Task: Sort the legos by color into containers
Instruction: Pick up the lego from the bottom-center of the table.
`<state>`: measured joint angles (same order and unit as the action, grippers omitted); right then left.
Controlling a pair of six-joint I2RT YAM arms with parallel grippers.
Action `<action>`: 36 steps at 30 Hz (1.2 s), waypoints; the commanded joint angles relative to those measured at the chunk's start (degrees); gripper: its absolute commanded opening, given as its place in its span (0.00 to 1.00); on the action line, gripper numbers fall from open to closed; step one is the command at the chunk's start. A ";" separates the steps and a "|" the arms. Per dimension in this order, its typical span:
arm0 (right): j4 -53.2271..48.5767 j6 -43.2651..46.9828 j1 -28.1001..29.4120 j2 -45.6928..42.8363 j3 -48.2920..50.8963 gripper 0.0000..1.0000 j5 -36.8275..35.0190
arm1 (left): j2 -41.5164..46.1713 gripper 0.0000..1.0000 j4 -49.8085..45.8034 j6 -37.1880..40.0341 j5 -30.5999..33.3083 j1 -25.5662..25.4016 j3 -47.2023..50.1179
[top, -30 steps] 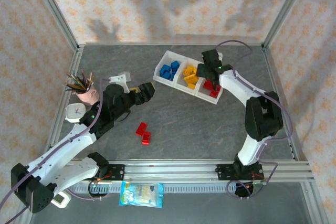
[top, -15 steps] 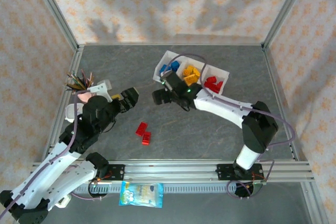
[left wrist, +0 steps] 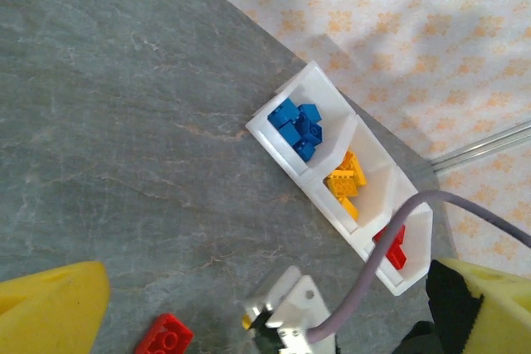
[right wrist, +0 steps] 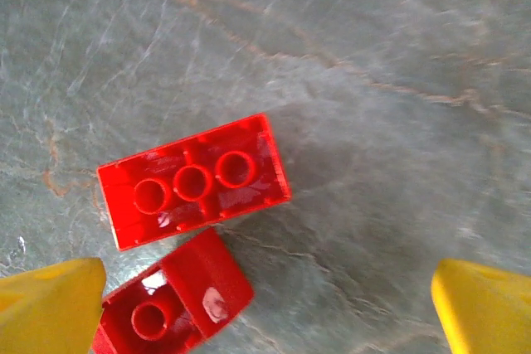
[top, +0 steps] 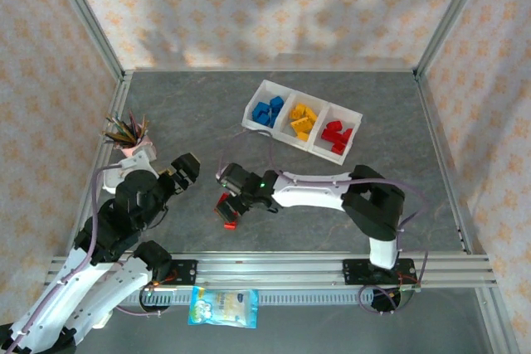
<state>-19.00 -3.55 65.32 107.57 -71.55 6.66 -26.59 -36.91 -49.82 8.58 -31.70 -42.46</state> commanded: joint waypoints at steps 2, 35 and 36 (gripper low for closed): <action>1.12 2.27 1.07 3.57 -4.07 1.00 -1.39 | 2.01 0.99 -4.22 -2.43 2.47 0.52 1.25; -0.43 3.52 1.50 11.35 -11.12 0.66 -4.22 | 1.10 0.99 -3.41 -2.28 2.36 0.57 1.34; -0.44 2.96 1.27 10.51 -10.79 0.65 -3.90 | 0.95 0.99 -3.14 -2.15 2.11 0.52 1.19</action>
<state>-18.44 0.99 66.83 119.77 -81.87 4.05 -25.36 -40.29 -52.47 9.93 -31.70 -41.04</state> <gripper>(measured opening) 0.658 0.992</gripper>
